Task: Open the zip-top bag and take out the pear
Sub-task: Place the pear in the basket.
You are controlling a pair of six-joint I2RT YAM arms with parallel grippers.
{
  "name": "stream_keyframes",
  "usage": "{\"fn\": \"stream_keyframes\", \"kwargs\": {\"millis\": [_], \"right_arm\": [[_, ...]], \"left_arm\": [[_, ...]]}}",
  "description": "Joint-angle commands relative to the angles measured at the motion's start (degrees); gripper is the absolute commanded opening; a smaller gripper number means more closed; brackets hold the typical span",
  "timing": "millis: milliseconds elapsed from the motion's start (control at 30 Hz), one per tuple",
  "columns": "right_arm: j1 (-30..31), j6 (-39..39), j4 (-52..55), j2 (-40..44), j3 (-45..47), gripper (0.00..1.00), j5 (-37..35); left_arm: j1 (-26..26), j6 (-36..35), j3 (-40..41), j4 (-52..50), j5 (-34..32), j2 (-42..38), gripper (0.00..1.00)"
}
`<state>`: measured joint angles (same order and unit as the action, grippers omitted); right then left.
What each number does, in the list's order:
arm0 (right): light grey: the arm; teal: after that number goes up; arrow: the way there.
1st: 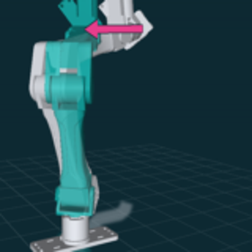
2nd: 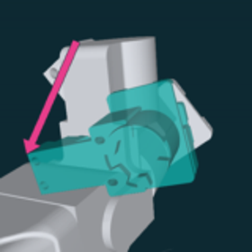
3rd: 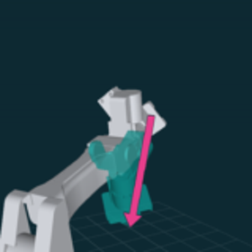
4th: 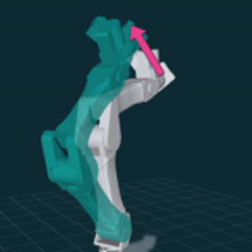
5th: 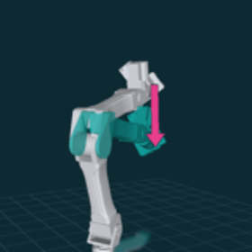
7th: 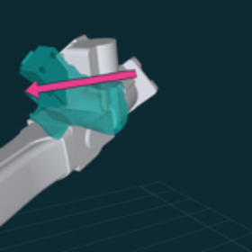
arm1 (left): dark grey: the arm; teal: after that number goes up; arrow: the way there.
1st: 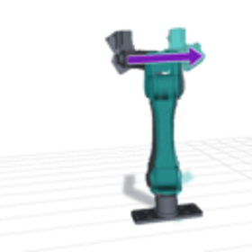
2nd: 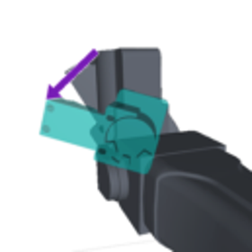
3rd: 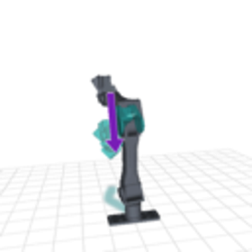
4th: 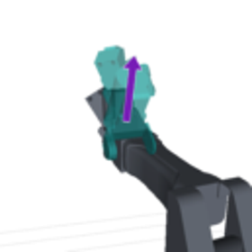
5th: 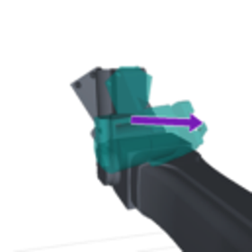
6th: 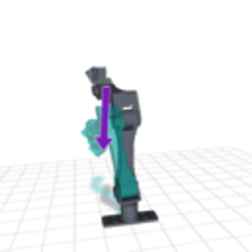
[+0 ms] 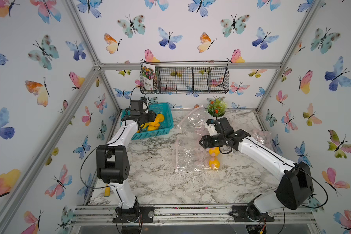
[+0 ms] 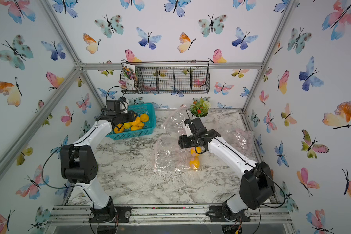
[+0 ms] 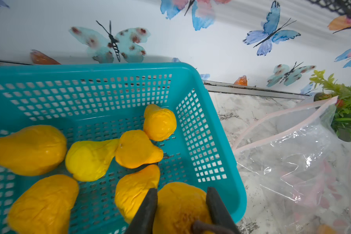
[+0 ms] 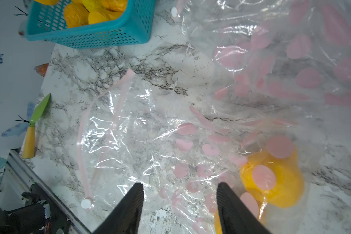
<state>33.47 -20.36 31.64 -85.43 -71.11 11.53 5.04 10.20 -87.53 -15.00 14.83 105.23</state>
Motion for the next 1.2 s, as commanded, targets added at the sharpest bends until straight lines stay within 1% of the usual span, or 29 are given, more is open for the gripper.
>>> {"fn": "stream_keyframes", "kwargs": {"millis": [0,67,167,267,333,367,433,500,600,733,833,933,1167], "right_arm": [[-0.2,-0.7,1.3,2.7,-1.6,0.62,3.0],[-0.3,-1.2,1.1,4.0,-1.5,0.62,3.3],[-0.2,-1.7,1.3,5.7,-0.9,0.62,2.7],[-0.3,-1.7,1.8,7.0,0.9,0.62,1.6],[-0.3,-1.4,2.1,7.5,1.8,0.62,1.1],[-0.2,-1.2,2.3,7.8,2.3,0.63,0.6],[-0.2,-1.0,2.8,8.1,2.9,0.63,-0.7],[-0.2,-0.6,3.6,8.3,3.3,0.64,-2.1],[-0.2,0.0,4.1,8.7,3.6,0.65,-3.7],[-0.3,0.8,4.4,9.0,3.9,0.66,-5.6],[-0.3,1.4,4.3,9.5,4.1,0.68,-6.8],[-0.2,1.9,4.3,9.5,4.5,0.69,-7.8],[-0.6,1.8,1.6,9.2,6.4,0.71,-7.8]], "left_arm": [[1.9,3.9,-2.9,2.5,4.6,6.4,0.13],[2.4,4.7,-3.7,3.4,4.2,10.0,0.14],[3.4,3.9,-6.7,2.3,3.6,15.5,0.20],[3.9,3.2,-8.5,1.8,3.9,19.0,0.29],[3.9,2.9,-8.7,1.7,4.3,20.0,0.36],[3.9,2.6,-8.4,1.7,4.1,20.0,0.41],[3.9,2.3,-7.6,1.6,3.3,19.1,0.50],[3.9,1.7,-6.3,1.9,2.9,17.0,0.57],[3.9,1.0,-4.5,1.8,2.5,13.0,0.61],[3.8,0.4,-1.6,1.1,3.9,5.9,0.66],[3.9,0.3,1.0,0.8,5.3,1.0,0.66],[4.0,0.2,5.2,0.8,7.3,-4.3,0.64],[4.5,0.6,17.3,-1.1,12.3,-16.5,0.52]]}}
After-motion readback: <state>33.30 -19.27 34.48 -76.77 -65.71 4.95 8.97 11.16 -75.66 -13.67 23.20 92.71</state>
